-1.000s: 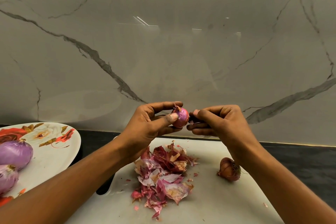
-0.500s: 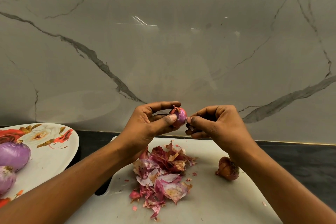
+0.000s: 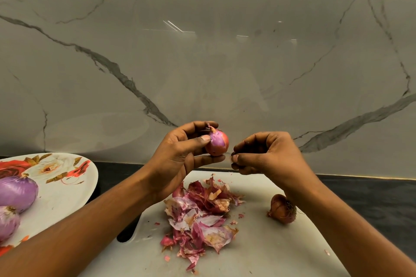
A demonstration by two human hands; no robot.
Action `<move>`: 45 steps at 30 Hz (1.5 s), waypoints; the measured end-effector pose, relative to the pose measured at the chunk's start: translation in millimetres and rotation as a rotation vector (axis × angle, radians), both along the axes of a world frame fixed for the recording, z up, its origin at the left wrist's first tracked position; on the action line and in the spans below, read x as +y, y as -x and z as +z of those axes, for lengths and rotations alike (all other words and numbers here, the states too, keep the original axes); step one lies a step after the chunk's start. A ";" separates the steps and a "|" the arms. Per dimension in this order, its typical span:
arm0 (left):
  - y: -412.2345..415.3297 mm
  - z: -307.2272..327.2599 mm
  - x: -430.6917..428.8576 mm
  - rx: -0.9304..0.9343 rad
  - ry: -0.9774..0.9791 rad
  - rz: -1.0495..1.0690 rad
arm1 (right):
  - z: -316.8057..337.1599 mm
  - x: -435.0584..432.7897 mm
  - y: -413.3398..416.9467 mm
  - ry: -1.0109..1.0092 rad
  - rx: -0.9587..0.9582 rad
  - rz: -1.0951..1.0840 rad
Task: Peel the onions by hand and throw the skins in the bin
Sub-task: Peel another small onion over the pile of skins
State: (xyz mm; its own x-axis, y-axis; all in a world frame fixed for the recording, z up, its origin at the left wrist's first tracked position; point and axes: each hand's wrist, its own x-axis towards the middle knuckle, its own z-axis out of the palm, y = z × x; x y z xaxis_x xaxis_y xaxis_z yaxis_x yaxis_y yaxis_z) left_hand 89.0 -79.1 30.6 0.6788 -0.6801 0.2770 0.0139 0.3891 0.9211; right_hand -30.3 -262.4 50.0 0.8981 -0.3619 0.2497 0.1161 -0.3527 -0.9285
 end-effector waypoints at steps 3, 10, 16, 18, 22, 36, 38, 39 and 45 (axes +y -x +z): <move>0.2 -0.6 -0.1 0.006 -0.016 -0.010 | 0.9 0.4 0.7 -0.046 -0.005 0.001; 0.7 -0.4 -0.6 -0.024 -0.063 -0.007 | 3.5 3.5 2.4 -0.095 -0.018 0.040; 3.4 0.1 0.0 -0.061 -0.082 -0.038 | 1.8 4.0 1.0 -0.056 -0.015 0.064; 5.4 0.2 1.1 -0.099 -0.096 -0.026 | 2.2 4.4 1.5 -0.063 -0.020 0.069; 7.2 -1.1 1.4 -0.141 -0.117 -0.007 | 2.6 5.3 1.9 -0.053 -0.004 0.078; 9.2 4.1 2.7 -0.128 -0.048 -0.016 | 2.7 4.9 1.5 -0.083 -0.059 0.028; 8.7 3.0 1.6 -0.127 -0.050 0.006 | 3.6 4.8 1.7 -0.125 -0.053 0.023; 8.4 2.4 1.2 -0.129 -0.055 0.018 | 4.6 4.8 2.3 -0.149 -0.050 0.028; 9.5 2.8 1.9 -0.116 -0.055 0.015 | 2.5 4.2 2.8 -0.109 -0.051 0.060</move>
State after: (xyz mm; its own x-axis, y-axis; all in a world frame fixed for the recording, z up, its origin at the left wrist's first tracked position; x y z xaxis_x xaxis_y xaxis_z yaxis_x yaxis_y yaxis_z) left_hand 79.4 -77.2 33.4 0.6544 -0.6866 0.3170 -0.0999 0.3370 0.9362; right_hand -33.1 -258.2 52.5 0.9062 -0.3351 0.2579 0.1820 -0.2414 -0.9532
